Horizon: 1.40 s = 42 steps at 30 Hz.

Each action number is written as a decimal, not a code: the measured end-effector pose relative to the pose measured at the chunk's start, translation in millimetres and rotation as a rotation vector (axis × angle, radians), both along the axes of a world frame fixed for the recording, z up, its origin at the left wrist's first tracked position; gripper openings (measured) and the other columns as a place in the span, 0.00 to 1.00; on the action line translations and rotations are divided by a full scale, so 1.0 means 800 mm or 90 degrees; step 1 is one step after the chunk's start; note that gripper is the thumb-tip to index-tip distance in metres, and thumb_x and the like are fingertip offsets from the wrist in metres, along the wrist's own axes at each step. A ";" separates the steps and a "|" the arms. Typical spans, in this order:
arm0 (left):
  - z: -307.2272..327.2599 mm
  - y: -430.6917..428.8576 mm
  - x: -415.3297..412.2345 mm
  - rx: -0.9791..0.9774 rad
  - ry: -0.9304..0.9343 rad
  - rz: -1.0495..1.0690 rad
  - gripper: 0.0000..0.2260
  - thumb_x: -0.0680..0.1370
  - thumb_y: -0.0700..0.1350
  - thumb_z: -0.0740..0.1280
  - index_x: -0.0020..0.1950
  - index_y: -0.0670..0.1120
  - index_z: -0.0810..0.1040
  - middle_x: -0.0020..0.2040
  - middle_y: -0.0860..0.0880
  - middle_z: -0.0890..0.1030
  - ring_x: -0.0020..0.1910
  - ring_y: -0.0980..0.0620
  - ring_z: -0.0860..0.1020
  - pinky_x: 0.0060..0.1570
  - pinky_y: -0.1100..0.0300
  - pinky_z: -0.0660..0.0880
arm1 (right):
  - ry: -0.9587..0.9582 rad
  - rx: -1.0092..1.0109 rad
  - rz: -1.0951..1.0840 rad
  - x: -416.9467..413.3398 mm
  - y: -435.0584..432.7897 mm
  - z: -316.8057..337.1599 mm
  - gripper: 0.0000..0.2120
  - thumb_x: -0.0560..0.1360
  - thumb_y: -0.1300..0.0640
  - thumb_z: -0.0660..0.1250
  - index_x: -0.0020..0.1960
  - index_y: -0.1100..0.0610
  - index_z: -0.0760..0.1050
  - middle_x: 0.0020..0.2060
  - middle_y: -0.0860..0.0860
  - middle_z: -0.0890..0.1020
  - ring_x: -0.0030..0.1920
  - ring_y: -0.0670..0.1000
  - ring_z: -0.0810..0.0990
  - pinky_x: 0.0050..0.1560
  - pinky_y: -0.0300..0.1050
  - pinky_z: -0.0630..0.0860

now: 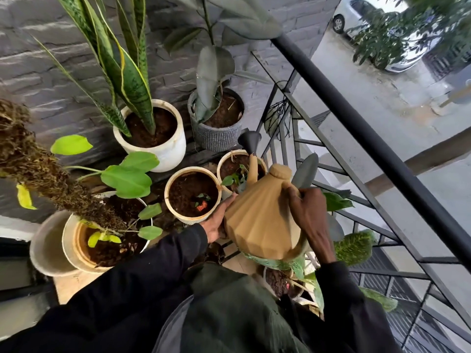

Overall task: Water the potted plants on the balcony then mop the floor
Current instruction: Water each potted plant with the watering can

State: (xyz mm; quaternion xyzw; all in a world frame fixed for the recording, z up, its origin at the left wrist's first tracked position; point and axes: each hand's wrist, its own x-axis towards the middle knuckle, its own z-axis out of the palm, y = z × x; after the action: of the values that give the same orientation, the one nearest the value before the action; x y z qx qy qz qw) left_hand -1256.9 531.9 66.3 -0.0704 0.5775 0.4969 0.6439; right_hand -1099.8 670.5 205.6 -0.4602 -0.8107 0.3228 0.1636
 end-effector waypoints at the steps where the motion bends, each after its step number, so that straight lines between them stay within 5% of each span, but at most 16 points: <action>1: 0.000 -0.001 -0.003 -0.002 -0.010 -0.001 0.29 0.73 0.73 0.65 0.65 0.56 0.82 0.59 0.47 0.86 0.62 0.44 0.81 0.63 0.46 0.77 | -0.022 0.008 0.014 -0.009 0.005 0.000 0.28 0.82 0.51 0.68 0.27 0.55 0.60 0.21 0.47 0.62 0.24 0.48 0.58 0.24 0.39 0.55; 11: -0.011 0.011 -0.014 -0.042 -0.049 0.034 0.44 0.59 0.79 0.70 0.68 0.55 0.80 0.63 0.45 0.84 0.65 0.41 0.78 0.70 0.37 0.70 | -0.129 -0.010 0.065 -0.068 0.046 -0.001 0.21 0.83 0.53 0.66 0.33 0.57 0.67 0.26 0.49 0.67 0.26 0.49 0.64 0.29 0.41 0.60; 19: 0.005 0.027 -0.021 -0.035 -0.077 0.051 0.31 0.76 0.74 0.60 0.64 0.52 0.80 0.59 0.42 0.84 0.59 0.41 0.80 0.58 0.46 0.78 | -0.167 0.000 0.073 -0.102 0.070 -0.001 0.20 0.81 0.54 0.67 0.34 0.55 0.65 0.26 0.50 0.68 0.27 0.50 0.65 0.31 0.45 0.61; 27: 0.006 0.038 -0.024 -0.041 -0.105 0.040 0.30 0.78 0.72 0.59 0.62 0.50 0.81 0.55 0.42 0.84 0.53 0.43 0.80 0.46 0.50 0.77 | -0.180 -0.019 0.089 -0.112 0.075 0.013 0.22 0.82 0.57 0.66 0.32 0.54 0.62 0.26 0.48 0.66 0.26 0.48 0.63 0.28 0.43 0.59; 35: -0.007 0.038 -0.024 -0.060 -0.132 0.071 0.36 0.72 0.75 0.65 0.65 0.47 0.81 0.59 0.40 0.84 0.60 0.40 0.80 0.58 0.46 0.77 | -0.202 -0.031 0.100 -0.119 0.079 0.010 0.22 0.83 0.55 0.66 0.34 0.53 0.61 0.28 0.48 0.65 0.28 0.48 0.62 0.29 0.44 0.57; 42: -0.004 0.037 -0.023 -0.061 -0.133 0.057 0.33 0.75 0.73 0.61 0.61 0.46 0.81 0.54 0.40 0.83 0.53 0.42 0.78 0.47 0.51 0.75 | -0.209 -0.026 0.114 -0.120 0.075 0.015 0.18 0.83 0.56 0.65 0.36 0.54 0.63 0.31 0.49 0.68 0.31 0.48 0.64 0.29 0.45 0.59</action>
State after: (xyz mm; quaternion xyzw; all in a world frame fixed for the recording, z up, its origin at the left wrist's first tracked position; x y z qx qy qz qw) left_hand -1275.6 561.7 63.0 -0.1782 0.5263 0.4869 0.6739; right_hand -1196.1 730.7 217.3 -0.4358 -0.8576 0.2730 -0.0093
